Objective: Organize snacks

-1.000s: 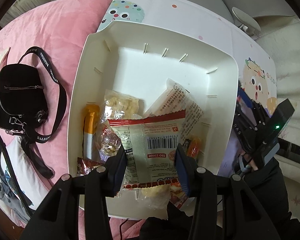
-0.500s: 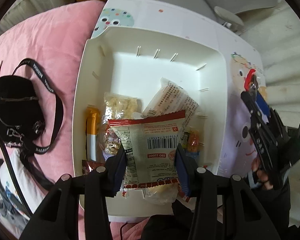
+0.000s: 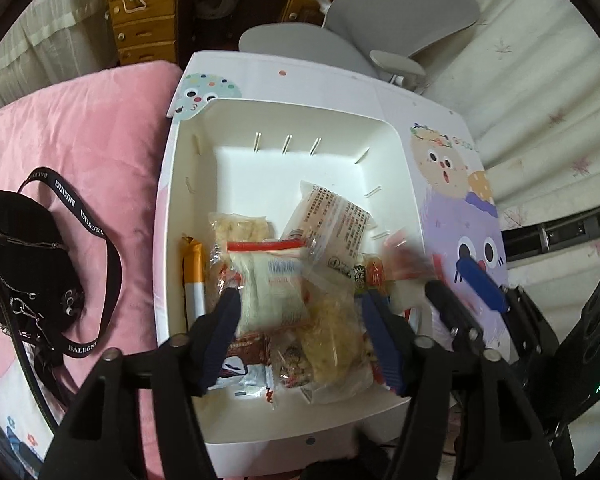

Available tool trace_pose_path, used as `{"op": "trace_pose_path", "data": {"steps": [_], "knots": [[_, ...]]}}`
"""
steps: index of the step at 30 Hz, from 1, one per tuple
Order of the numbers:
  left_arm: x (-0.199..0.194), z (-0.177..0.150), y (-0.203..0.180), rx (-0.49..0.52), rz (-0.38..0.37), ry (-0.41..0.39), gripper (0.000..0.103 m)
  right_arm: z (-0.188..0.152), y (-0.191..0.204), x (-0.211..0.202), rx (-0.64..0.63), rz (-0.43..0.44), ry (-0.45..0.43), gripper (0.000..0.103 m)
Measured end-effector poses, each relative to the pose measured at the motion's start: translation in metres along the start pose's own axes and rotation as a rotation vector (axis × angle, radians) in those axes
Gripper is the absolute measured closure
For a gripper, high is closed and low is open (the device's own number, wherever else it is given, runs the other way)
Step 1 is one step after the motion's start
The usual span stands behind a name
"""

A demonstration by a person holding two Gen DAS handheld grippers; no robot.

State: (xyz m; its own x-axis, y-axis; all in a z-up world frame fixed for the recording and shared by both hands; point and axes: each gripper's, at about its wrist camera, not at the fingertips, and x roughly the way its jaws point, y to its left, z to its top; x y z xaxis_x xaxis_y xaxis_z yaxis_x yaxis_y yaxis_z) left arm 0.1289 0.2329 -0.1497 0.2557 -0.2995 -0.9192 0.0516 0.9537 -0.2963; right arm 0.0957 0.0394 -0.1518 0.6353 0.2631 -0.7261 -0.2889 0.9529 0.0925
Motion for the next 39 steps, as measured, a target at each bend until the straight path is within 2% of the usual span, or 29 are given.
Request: {"op": "trace_pose_path", "data": {"steps": [2,6,10,12,14,17,21,24,27,31,34,36,39], "knots": [[-0.006,-0.01,0.002,0.01,-0.002,-0.028,0.033,-0.01,0.009,-0.008,0.016,-0.005,0.015,0.053],[-0.018,-0.031,0.002,0.011,0.0,-0.063,0.032,-0.025,0.016,-0.027,0.065,0.011,0.039,0.042],[-0.027,-0.053,-0.002,-0.012,-0.024,-0.065,0.032,-0.04,0.015,-0.053,0.142,0.018,0.075,0.035],[-0.032,-0.064,-0.006,-0.024,-0.054,-0.067,0.03,-0.048,0.01,-0.067,0.173,-0.015,0.102,0.031],[-0.04,-0.074,-0.011,-0.03,-0.1,-0.093,0.021,-0.057,0.001,-0.08,0.218,-0.033,0.13,0.025],[-0.055,-0.085,-0.029,-0.017,-0.096,-0.127,0.019,-0.067,-0.016,-0.102,0.278,-0.035,0.166,0.021],[-0.07,-0.095,-0.061,0.024,-0.072,-0.155,0.018,-0.074,-0.037,-0.133,0.284,-0.058,0.191,0.015],[-0.08,-0.105,-0.093,0.031,-0.062,-0.179,0.011,-0.072,-0.053,-0.163,0.251,-0.035,0.189,0.011],[-0.087,-0.114,-0.134,0.07,-0.102,-0.185,0.007,-0.067,-0.068,-0.189,0.195,-0.035,0.222,0.009],[-0.094,-0.127,-0.189,0.087,-0.1,-0.233,0.001,-0.065,-0.1,-0.227,0.124,-0.051,0.228,0.009],[-0.096,-0.138,-0.229,0.105,-0.054,-0.265,0.001,-0.066,-0.126,-0.244,0.128,-0.052,0.231,0.009],[-0.097,-0.143,-0.246,0.107,-0.017,-0.267,0.001,-0.068,-0.146,-0.253,0.17,-0.01,0.258,0.009],[-0.102,-0.153,-0.263,0.087,0.083,-0.302,0.001,-0.071,-0.156,-0.262,0.189,0.0,0.266,0.009]]}}
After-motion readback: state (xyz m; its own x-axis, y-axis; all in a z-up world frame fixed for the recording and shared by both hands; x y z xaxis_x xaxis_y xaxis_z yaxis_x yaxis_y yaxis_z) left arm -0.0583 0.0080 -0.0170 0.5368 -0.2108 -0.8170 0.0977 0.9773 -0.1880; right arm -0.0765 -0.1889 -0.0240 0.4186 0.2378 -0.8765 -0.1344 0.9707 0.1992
